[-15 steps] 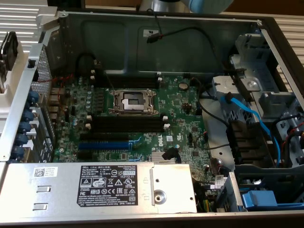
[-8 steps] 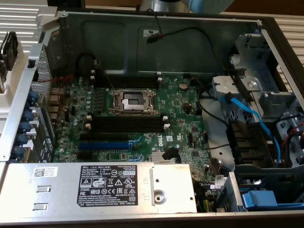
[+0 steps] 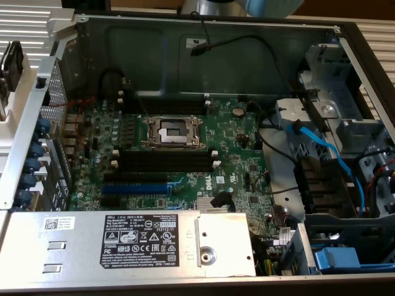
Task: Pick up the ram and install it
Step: 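Pick up the ram and move it above insertion slot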
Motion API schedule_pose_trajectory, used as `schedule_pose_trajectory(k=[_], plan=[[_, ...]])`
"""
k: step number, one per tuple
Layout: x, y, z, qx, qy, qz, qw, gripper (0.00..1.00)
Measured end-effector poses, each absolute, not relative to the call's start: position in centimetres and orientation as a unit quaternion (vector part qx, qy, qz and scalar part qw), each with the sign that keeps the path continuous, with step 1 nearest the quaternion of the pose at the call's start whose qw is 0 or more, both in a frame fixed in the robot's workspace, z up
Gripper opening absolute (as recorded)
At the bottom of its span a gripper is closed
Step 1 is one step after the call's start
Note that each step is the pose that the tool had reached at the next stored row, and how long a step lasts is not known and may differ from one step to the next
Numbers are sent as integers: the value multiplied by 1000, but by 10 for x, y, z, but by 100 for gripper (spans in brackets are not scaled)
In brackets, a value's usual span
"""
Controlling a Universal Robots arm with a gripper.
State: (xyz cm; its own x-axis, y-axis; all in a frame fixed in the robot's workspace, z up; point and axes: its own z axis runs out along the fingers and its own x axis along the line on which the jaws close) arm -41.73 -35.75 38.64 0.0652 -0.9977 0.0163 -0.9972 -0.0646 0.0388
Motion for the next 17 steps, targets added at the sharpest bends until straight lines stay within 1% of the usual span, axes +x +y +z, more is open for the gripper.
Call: schedule_pose_trajectory(k=[17], plan=[[-345, -358, 408, 730, -684, -7, 19, 13]])
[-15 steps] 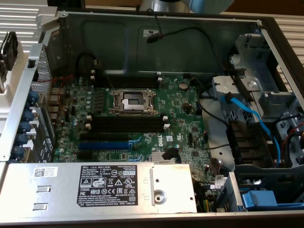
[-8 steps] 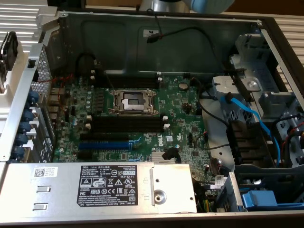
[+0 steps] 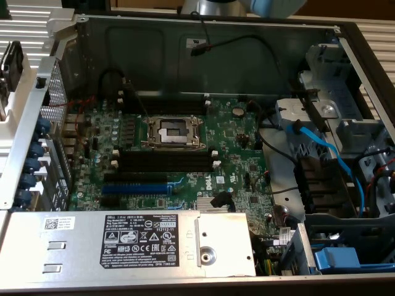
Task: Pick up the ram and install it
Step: 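Pick up the ram and move it above insertion slot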
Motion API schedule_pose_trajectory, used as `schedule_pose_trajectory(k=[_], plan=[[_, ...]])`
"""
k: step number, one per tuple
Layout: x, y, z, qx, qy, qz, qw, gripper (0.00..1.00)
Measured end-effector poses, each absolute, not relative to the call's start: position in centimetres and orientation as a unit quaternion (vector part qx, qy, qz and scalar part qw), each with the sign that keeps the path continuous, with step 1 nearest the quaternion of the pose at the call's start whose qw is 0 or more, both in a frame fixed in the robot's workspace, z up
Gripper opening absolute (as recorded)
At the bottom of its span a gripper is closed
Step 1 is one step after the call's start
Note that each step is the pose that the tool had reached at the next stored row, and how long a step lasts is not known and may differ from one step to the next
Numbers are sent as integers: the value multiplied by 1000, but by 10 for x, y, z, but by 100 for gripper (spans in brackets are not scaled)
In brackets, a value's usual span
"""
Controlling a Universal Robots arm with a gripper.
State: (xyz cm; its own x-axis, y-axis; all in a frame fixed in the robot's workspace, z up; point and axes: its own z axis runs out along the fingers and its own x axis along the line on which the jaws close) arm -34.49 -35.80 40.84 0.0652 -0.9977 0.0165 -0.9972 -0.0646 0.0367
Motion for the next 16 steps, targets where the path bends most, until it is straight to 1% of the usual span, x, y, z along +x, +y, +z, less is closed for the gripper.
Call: schedule_pose_trajectory(k=[16], plan=[[-272, -361, 419, 730, -684, -7, 19, 13]])
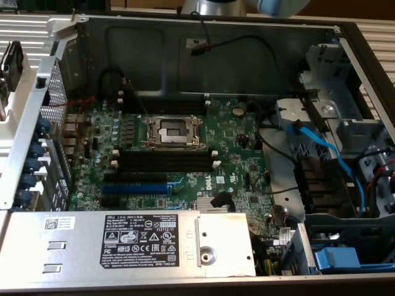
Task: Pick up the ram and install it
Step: 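Pick up the ram and move it above insertion slot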
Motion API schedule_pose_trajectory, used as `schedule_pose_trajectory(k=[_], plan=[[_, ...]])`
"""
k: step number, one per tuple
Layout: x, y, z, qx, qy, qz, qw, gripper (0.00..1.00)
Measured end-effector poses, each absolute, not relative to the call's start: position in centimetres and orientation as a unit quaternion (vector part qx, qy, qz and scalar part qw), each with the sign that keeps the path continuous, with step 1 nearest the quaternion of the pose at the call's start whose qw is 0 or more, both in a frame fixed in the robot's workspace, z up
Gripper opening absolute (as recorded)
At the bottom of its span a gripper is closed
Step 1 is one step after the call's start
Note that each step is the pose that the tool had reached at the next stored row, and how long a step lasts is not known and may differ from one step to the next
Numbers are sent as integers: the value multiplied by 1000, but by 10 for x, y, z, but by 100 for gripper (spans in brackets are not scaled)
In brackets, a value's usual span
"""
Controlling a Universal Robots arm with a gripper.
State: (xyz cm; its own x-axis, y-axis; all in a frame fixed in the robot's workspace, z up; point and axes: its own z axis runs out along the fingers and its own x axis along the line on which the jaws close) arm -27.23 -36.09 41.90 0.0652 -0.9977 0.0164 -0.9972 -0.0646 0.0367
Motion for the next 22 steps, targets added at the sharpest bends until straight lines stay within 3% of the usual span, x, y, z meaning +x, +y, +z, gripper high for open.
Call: schedule_pose_trajectory(k=[22], plan=[[-181, -368, 424, 730, -684, -4, 17, 13]])
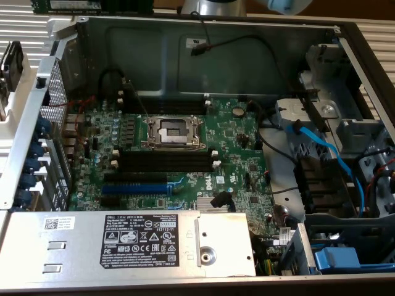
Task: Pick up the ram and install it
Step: 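Pick up the ram and move it above insertion slot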
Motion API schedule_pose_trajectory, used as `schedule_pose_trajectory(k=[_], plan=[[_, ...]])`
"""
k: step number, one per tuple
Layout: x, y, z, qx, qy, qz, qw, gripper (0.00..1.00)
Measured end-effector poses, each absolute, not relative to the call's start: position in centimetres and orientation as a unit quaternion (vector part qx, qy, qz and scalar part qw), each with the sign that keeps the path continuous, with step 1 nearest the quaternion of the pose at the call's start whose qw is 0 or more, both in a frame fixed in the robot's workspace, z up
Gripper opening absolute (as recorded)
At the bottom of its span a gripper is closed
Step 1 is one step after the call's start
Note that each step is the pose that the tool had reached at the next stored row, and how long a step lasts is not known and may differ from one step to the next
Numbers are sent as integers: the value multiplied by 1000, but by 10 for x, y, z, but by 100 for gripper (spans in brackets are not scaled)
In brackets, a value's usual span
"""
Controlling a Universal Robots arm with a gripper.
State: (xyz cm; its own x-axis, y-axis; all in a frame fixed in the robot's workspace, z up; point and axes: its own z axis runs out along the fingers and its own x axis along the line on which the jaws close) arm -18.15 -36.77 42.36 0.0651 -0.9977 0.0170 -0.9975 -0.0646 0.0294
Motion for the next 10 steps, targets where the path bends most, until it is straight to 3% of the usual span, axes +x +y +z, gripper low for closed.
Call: schedule_pose_trajectory(k=[10], plan=[[-151, -372, 423, 730, -684, 3, 10, 13]])
